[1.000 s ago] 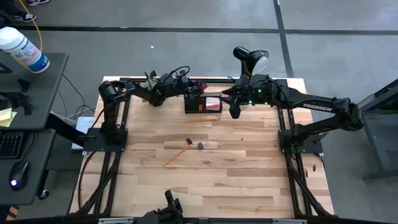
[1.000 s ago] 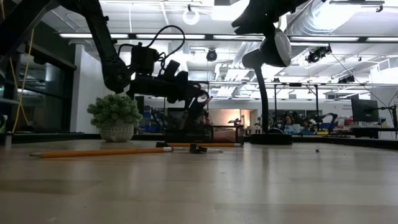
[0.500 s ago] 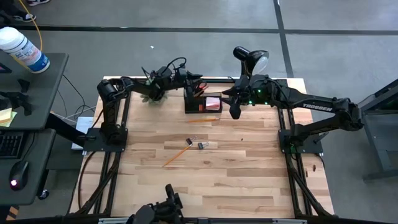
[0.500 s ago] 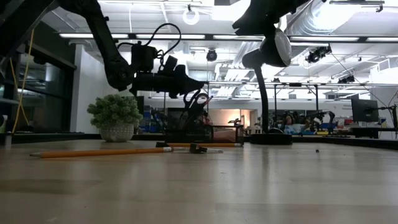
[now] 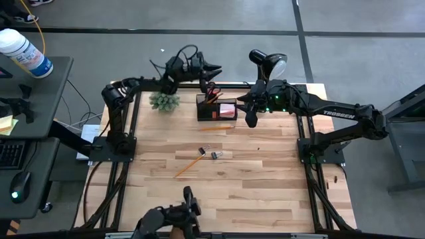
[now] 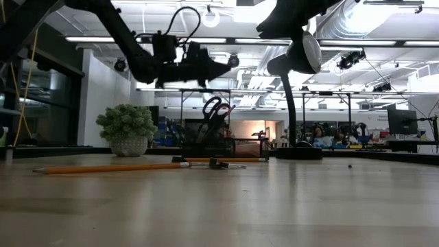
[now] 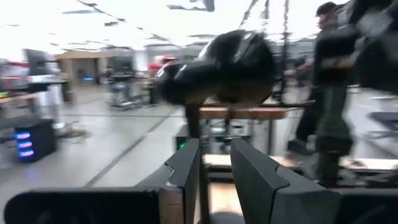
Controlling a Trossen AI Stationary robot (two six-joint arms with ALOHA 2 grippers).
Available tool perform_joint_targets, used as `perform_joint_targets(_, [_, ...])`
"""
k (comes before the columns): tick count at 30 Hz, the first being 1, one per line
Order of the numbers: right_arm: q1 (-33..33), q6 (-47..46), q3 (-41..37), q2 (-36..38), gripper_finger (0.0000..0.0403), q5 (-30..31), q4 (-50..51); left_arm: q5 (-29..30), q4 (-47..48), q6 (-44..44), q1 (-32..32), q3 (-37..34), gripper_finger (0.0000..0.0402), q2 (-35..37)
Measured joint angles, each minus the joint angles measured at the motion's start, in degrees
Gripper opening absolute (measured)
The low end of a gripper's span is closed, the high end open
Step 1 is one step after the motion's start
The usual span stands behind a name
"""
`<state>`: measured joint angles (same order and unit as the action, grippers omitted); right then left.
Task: Pick and place office supplies into organizer
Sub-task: Put the right black binder clip into the black desk organizer
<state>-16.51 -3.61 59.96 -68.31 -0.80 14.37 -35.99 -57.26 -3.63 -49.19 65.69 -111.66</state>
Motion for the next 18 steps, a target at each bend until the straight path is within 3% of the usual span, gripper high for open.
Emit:
perform_joint_targets(4, [0.0, 1.15, 0.0, 0.0, 0.0142, -0.24, 0.66, -9.13, 10.29, -1.32, 0.16, 7.16, 0.0081, 0.82])
perform_joint_targets(8, [0.0, 1.93, 0.0, 0.0, 0.0142, -0.22, 4.03, -10.72, 30.25, 9.59, 3.62, 12.25, 0.0081, 5.53])
perform_joint_targets(13, [0.1, 4.1, 0.0, 0.13, 0.0142, -1.79, 10.01, -3.39, 61.6, 29.23, 8.96, 16.07, 0.0081, 13.61])
perform_joint_targets(18, [0.22, 5.96, 0.0, 0.46, 0.0142, -5.47, 11.38, 3.59, 84.28, 36.58, 13.43, 16.17, 0.0085, 20.33])
